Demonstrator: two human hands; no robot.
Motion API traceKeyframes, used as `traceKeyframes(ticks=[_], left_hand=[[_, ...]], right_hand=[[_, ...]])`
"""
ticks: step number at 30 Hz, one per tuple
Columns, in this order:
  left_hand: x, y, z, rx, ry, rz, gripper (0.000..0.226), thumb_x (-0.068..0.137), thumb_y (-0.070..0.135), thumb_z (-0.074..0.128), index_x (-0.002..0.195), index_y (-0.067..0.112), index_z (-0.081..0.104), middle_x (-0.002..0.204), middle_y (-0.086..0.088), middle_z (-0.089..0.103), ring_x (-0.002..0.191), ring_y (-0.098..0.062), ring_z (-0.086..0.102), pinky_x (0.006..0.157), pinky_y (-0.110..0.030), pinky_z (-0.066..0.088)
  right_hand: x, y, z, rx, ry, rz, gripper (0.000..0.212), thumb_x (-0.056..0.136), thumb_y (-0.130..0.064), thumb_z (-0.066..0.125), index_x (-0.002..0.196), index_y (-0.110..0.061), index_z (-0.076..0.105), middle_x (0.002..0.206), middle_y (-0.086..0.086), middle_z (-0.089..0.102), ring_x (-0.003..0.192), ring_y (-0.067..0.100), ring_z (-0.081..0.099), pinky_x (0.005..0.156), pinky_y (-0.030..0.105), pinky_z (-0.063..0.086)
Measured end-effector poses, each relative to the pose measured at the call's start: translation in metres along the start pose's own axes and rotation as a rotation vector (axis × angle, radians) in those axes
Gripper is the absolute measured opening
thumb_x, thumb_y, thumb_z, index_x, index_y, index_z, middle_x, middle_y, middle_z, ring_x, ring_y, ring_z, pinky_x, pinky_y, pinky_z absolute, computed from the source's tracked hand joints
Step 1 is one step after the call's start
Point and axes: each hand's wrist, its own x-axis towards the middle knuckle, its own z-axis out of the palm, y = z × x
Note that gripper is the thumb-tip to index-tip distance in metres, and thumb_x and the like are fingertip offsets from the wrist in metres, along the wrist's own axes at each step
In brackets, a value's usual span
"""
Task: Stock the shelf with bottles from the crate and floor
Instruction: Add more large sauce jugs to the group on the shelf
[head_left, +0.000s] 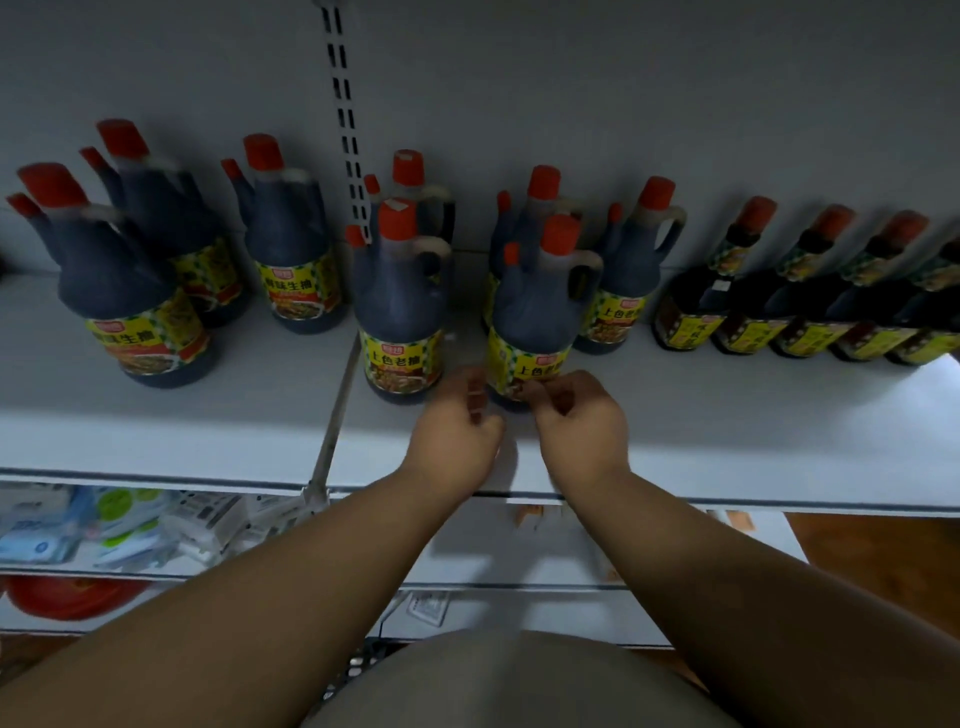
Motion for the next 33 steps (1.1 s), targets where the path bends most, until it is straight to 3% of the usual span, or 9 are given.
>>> traceKeyframes(ticks=[2, 5, 8, 11, 16, 23, 29, 33], left_hand=[[0.008, 0.009, 0.009, -0.029, 0.018, 0.062, 0.040, 0.083, 0.001, 0.059, 0.114, 0.026, 0.052, 0.107, 0.001, 0.063, 0.099, -0.015, 0.061, 0.078, -0.013, 0.046], [0.014, 0.017, 0.021, -0.043, 0.059, 0.107, 0.040, 0.083, 0.011, 0.061, 0.122, 0.021, 0.054, 0.114, 0.000, 0.065, 0.099, -0.014, 0.061, 0.074, -0.013, 0.043], [0.014, 0.016, 0.026, -0.048, 0.094, 0.087, 0.043, 0.086, 0.015, 0.059, 0.128, 0.023, 0.051, 0.118, 0.000, 0.065, 0.101, -0.014, 0.061, 0.078, -0.016, 0.044], [0.013, 0.015, 0.026, -0.022, 0.118, 0.081, 0.046, 0.087, 0.021, 0.060, 0.131, 0.026, 0.048, 0.120, 0.000, 0.065, 0.105, -0.015, 0.062, 0.084, -0.028, 0.050], [0.017, 0.012, 0.028, 0.046, 0.134, 0.025, 0.052, 0.081, 0.031, 0.056, 0.132, 0.029, 0.046, 0.115, -0.005, 0.063, 0.099, -0.023, 0.064, 0.082, -0.044, 0.055], [0.014, 0.021, 0.025, 0.013, 0.127, 0.045, 0.054, 0.078, 0.031, 0.054, 0.131, 0.024, 0.050, 0.112, -0.002, 0.067, 0.100, -0.020, 0.064, 0.084, -0.038, 0.055], [0.012, 0.022, 0.023, 0.049, 0.109, 0.053, 0.059, 0.077, 0.030, 0.052, 0.135, 0.022, 0.048, 0.117, -0.005, 0.065, 0.104, -0.023, 0.063, 0.085, -0.038, 0.055], [0.011, 0.020, 0.019, 0.071, 0.077, 0.048, 0.054, 0.082, 0.023, 0.057, 0.135, 0.022, 0.047, 0.115, -0.007, 0.064, 0.102, -0.024, 0.063, 0.085, -0.039, 0.055]], right_hand=[[0.010, 0.007, -0.008, 0.054, 0.048, 0.041, 0.033, 0.082, -0.038, 0.075, 0.096, -0.019, 0.052, 0.080, -0.003, 0.057, 0.075, 0.019, 0.055, 0.057, 0.025, 0.037], [0.027, 0.010, -0.013, 0.153, -0.090, 0.006, 0.058, 0.079, -0.035, 0.079, 0.127, -0.022, 0.050, 0.117, -0.006, 0.058, 0.102, 0.013, 0.057, 0.084, 0.031, 0.049], [0.037, 0.010, -0.011, 0.123, -0.176, -0.051, 0.054, 0.084, -0.030, 0.074, 0.132, -0.022, 0.051, 0.126, -0.006, 0.061, 0.114, 0.015, 0.059, 0.096, 0.040, 0.050], [0.041, 0.011, -0.010, 0.081, -0.165, -0.046, 0.052, 0.084, -0.034, 0.072, 0.131, -0.023, 0.052, 0.126, 0.001, 0.065, 0.114, 0.023, 0.062, 0.095, 0.044, 0.050], [0.044, 0.013, -0.016, 0.061, -0.214, -0.067, 0.049, 0.089, -0.032, 0.069, 0.134, -0.023, 0.052, 0.127, -0.001, 0.065, 0.115, 0.019, 0.062, 0.092, 0.032, 0.048], [0.045, 0.012, -0.017, -0.004, -0.183, -0.069, 0.045, 0.088, -0.037, 0.070, 0.127, -0.021, 0.054, 0.120, 0.001, 0.068, 0.109, 0.023, 0.063, 0.082, 0.030, 0.046], [0.043, 0.008, -0.018, -0.002, -0.197, -0.065, 0.046, 0.090, -0.035, 0.068, 0.131, -0.021, 0.053, 0.124, 0.002, 0.067, 0.112, 0.024, 0.063, 0.089, 0.035, 0.050], [0.042, 0.005, -0.019, -0.037, -0.241, -0.042, 0.046, 0.092, -0.031, 0.065, 0.135, -0.021, 0.050, 0.126, 0.001, 0.065, 0.113, 0.023, 0.062, 0.083, 0.027, 0.043]])
